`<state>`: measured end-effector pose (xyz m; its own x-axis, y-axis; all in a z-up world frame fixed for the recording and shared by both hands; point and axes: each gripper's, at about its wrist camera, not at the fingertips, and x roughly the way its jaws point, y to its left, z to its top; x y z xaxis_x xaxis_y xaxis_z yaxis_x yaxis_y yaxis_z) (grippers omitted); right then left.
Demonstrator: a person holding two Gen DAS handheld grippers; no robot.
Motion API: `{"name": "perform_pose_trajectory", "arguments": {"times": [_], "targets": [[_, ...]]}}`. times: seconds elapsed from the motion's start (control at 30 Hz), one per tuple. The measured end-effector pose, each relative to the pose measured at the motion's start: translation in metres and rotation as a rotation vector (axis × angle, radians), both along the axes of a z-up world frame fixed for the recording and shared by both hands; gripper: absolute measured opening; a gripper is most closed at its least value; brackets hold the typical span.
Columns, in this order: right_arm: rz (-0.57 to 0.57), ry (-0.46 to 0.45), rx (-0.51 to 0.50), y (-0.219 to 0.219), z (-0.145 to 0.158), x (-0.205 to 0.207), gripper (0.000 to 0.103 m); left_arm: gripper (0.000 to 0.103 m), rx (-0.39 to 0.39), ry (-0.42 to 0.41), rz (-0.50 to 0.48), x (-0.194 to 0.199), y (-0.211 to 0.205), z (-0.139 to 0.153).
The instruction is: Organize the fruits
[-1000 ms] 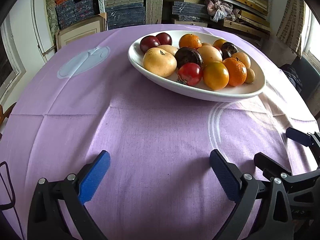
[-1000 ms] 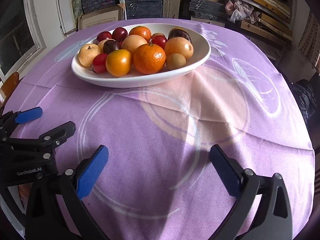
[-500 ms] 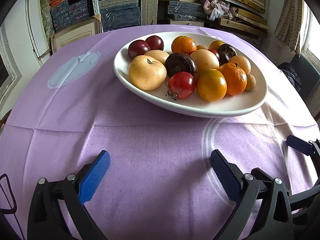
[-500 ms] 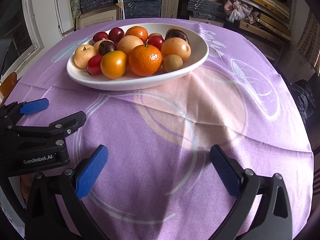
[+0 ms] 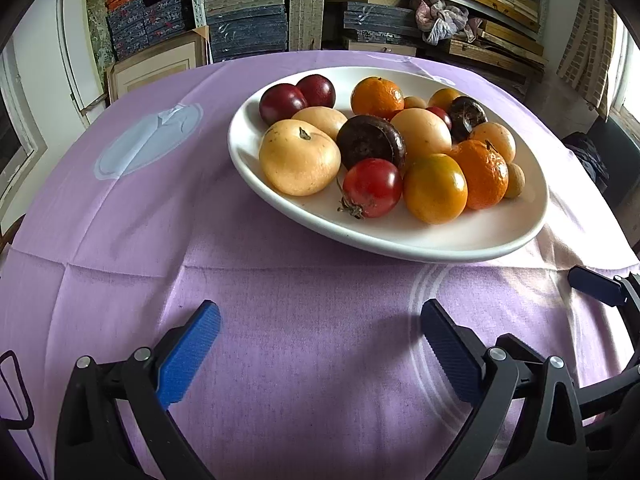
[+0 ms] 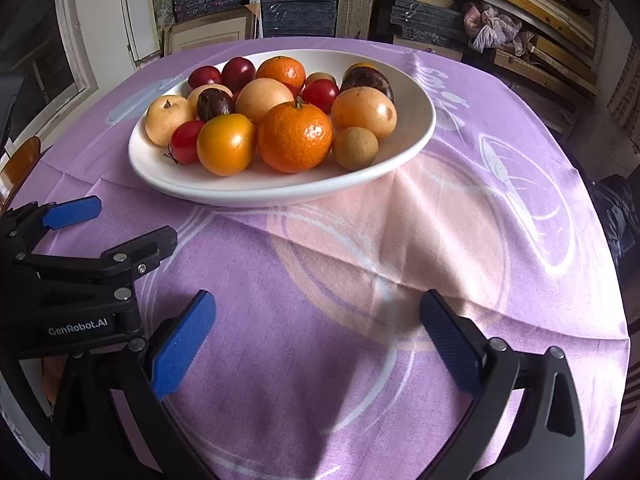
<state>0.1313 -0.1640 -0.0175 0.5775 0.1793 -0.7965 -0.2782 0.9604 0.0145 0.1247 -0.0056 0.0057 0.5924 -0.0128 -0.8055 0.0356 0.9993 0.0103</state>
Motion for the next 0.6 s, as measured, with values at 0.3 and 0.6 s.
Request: {"name": "perform_pose_trajectory", "arguments": {"times": [0.3, 0.6], "targets": [[0.019, 0.001, 0.001, -0.001, 0.0, 0.007, 0.099, 0.1, 0.001, 0.001, -0.007, 0.005, 0.001, 0.0], [0.028, 0.001, -0.001, 0.001, -0.001, 0.012, 0.099, 0.1, 0.0, -0.001, 0.003, 0.007, 0.002, -0.001]]}}
